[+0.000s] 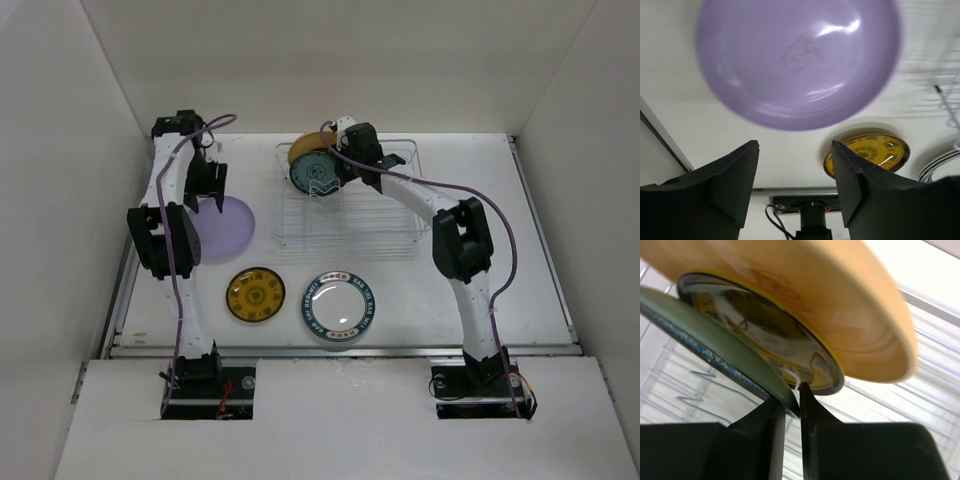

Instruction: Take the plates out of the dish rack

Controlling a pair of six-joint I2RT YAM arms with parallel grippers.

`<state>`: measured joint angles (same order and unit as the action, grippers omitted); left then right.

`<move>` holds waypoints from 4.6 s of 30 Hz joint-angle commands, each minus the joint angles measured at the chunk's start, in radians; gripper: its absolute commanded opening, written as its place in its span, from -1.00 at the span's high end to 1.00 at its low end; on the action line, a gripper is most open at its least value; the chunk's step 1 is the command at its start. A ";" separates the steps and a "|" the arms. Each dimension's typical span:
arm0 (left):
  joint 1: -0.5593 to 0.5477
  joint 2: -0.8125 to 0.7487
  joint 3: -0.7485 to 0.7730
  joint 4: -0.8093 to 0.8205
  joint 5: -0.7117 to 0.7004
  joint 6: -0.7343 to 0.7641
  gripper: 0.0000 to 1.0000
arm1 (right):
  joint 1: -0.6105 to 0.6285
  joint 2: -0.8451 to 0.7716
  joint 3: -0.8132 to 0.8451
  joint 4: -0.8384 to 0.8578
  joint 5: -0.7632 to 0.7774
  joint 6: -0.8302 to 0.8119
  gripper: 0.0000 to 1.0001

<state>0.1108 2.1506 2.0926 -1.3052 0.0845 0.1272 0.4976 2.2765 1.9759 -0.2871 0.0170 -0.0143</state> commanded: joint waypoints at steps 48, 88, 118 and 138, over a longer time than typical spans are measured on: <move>0.001 -0.561 -0.261 0.110 -0.094 -0.118 -0.28 | 0.413 -0.499 -0.368 -0.270 -0.404 0.201 1.00; 0.013 -0.687 -0.259 0.098 -0.022 -0.037 -0.46 | 0.526 -0.540 -0.189 -0.490 0.049 0.359 -0.56; -0.099 -0.426 -0.014 -0.003 0.038 0.043 -0.51 | 0.030 -0.447 -0.072 -0.420 0.201 0.287 -0.70; -0.138 -0.262 0.026 0.009 -0.055 0.064 -0.51 | -0.050 0.011 0.244 -0.138 -0.014 0.146 -0.39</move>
<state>-0.0288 1.8782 2.1128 -1.2980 0.0631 0.1680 0.4431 2.2887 2.1593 -0.5045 0.0608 0.1520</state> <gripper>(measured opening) 0.753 0.707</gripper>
